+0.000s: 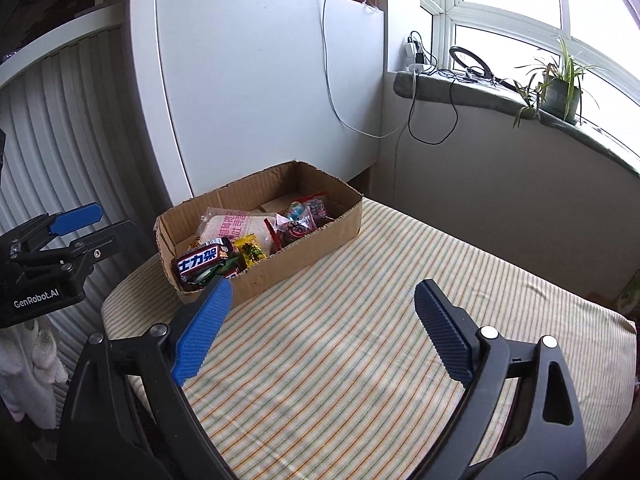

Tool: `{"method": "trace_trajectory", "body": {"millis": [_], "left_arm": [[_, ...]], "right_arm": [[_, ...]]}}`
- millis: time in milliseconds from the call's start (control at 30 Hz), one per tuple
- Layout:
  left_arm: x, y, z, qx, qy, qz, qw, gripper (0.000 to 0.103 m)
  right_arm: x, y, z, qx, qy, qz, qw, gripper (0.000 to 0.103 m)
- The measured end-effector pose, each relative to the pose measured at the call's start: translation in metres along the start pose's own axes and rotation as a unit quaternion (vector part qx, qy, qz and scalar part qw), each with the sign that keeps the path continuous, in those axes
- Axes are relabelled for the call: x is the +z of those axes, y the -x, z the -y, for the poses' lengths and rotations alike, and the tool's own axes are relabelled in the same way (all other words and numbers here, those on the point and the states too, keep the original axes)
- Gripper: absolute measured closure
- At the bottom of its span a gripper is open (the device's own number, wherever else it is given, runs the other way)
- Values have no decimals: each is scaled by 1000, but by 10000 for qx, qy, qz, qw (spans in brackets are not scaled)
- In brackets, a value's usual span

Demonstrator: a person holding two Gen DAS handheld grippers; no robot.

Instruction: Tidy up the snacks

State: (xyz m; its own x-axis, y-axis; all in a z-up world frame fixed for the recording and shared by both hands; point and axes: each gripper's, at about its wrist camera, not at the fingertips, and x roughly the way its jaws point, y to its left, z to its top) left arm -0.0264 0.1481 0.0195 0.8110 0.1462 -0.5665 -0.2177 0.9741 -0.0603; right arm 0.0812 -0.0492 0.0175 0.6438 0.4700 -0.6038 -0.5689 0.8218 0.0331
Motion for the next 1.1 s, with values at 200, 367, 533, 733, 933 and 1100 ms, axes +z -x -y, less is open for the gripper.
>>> {"method": "trace_trajectory", "body": {"millis": [200,367,533,733,933,1100], "left_arm": [[-3,-2,3,32,29,-98,9999,23],[-4,-3,4,43,70,-167,9998,23],[-5,-1,6,28,17,-122,9999,23],[-5,1,9,-5,-30,-106,9999,23],[-5,1,9,-2,-14,-87,10000,23],[-4,2,10,-21,-19,-75,10000,23]], "right_arm": [[-3,3,2,-108,51,30,9999,8],[-4,4,3,-96,-8,37,9999,8],[-4,5,4,-124,-13,42,9999,8],[-4,6,4,-122,-54,60,9999,8],[-4,8,5,-138,-116,86,9998,8],[-3,10,4,-127,-142,109,9998,8]]}}
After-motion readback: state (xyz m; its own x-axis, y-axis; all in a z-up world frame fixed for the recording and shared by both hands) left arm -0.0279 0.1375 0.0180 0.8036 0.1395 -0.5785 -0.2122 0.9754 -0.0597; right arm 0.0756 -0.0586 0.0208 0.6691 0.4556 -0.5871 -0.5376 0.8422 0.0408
